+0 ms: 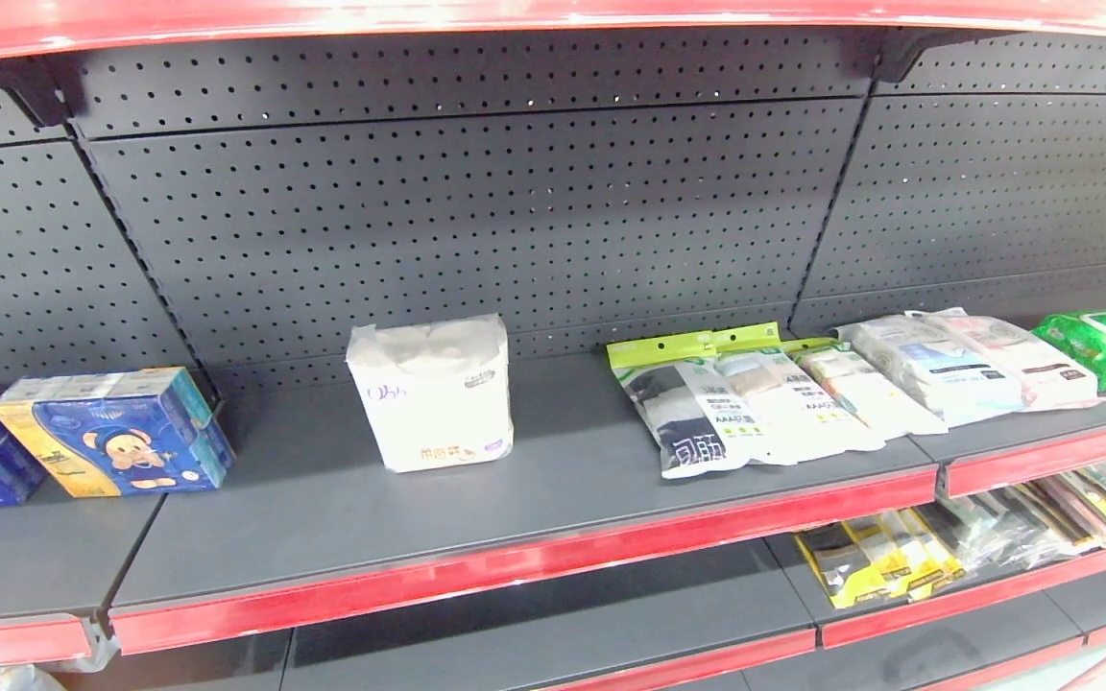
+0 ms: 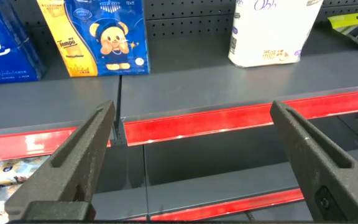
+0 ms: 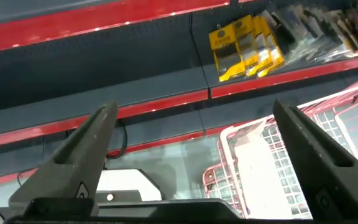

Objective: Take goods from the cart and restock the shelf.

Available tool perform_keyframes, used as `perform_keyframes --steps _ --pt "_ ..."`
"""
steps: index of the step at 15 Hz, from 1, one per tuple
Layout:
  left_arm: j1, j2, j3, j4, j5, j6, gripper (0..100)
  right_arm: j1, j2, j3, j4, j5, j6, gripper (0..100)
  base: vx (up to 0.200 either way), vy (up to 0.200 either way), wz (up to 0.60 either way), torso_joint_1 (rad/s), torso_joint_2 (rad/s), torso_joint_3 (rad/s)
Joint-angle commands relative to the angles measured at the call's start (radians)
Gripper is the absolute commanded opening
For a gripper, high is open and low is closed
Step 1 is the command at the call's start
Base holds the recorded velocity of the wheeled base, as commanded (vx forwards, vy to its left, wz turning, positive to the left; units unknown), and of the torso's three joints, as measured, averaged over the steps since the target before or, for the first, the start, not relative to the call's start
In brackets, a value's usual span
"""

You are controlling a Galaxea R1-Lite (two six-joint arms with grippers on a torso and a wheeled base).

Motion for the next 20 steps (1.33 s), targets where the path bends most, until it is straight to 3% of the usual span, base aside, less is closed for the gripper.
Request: perform_keyframes --steps 1,5,9,12,15,20 --pt "0.000 0.001 0.000 0.000 0.000 0.001 100 0.000 -0.014 0.000 0.000 0.000 0.000 100 0.000 0.000 0.00 0.000 0.00 0.000" --pt "0.000 0.001 0.000 0.000 0.000 0.000 100 0.000 -0.014 0.001 0.000 0.000 0.000 100 0.000 0.000 0.00 0.000 0.00 0.000" --pt "0.000 0.001 0.000 0.000 0.000 0.000 100 0.000 -0.014 0.001 0.003 0.000 0.000 100 -0.200 0.000 0.00 0.007 0.00 0.002" --pt "0.000 0.001 0.000 0.000 0.000 0.001 100 -0.002 -0.015 0.001 0.005 0.000 0.000 100 -0.200 0.200 0.00 -0.014 0.00 0.006" --pt "0.000 0.001 0.000 0.000 0.000 0.001 100 -0.003 -0.014 0.001 0.006 -0.009 0.000 100 0.000 0.000 0.00 0.000 0.00 0.000" --pt "0.000 0.001 0.000 0.000 0.000 0.001 100 -0.003 0.062 0.001 0.019 -0.160 0.000 100 0.000 0.000 0.00 0.013 0.00 -0.002"
